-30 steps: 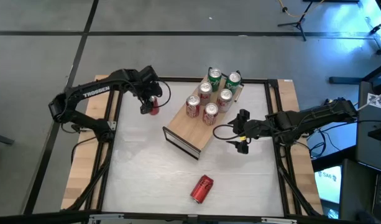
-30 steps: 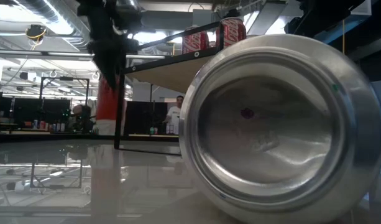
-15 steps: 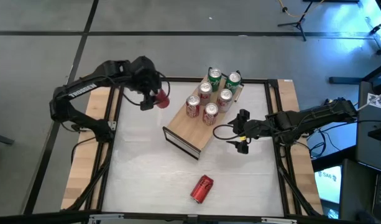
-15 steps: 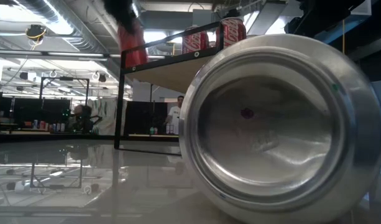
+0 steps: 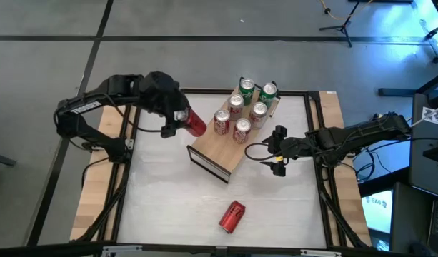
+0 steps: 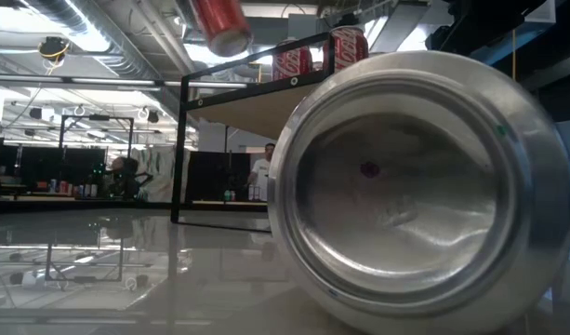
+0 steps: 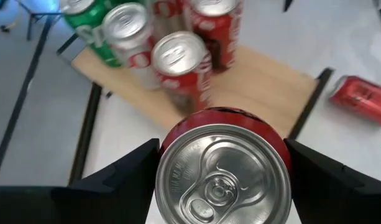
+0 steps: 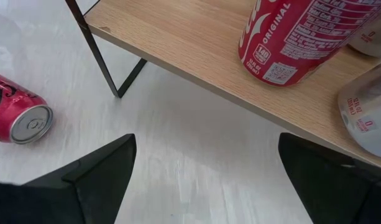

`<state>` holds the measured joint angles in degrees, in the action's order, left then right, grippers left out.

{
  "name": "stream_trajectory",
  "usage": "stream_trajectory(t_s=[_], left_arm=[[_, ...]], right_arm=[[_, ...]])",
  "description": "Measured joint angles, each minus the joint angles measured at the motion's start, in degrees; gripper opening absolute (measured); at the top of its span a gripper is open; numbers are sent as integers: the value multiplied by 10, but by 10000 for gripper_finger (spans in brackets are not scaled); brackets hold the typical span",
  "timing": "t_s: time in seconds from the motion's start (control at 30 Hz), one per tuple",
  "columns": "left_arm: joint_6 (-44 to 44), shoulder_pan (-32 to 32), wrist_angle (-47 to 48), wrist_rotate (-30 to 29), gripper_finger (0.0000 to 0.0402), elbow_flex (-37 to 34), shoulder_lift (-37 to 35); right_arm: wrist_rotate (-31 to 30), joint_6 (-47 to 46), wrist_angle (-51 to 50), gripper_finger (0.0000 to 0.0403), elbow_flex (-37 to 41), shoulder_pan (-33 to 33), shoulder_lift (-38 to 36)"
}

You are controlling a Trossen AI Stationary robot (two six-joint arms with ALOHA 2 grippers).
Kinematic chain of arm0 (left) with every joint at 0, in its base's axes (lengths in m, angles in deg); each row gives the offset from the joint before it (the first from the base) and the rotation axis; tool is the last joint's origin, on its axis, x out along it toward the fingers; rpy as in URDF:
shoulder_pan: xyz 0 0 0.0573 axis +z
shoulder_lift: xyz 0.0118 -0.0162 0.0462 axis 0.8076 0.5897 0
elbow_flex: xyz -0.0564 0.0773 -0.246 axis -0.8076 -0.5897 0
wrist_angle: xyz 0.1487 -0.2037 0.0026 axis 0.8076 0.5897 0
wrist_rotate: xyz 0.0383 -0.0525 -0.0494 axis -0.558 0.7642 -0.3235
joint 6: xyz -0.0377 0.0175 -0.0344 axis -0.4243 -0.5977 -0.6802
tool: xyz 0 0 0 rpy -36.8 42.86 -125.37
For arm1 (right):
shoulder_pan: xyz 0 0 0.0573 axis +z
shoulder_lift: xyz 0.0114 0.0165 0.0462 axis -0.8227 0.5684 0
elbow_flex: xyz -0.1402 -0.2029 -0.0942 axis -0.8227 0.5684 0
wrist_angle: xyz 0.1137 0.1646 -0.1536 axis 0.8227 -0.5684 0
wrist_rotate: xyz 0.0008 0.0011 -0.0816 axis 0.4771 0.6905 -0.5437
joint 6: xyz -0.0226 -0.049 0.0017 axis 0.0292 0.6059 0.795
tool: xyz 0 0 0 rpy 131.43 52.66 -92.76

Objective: Place canned beverage on shelf
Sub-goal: Put the left red-black soda can on the shelf

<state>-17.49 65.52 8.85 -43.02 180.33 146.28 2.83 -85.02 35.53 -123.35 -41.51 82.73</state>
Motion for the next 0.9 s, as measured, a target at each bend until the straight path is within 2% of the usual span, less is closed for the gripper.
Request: stream_trajectory(t_s=[0.2,0.43,0.67,0.9], left_arm=[[-34,-38,-26,0,280,0,21],[-35,-65,-37,0,280,0,67],[-31,-75,-36,0,280,0,115],[-15,-75,-33,-10,280,0,132]], right_arm=[[0,0,0,388,0,0,0],[0,0,0,388,0,0,0],[0,0,0,388,0,0,0],[0,0,0,388,0,0,0]])
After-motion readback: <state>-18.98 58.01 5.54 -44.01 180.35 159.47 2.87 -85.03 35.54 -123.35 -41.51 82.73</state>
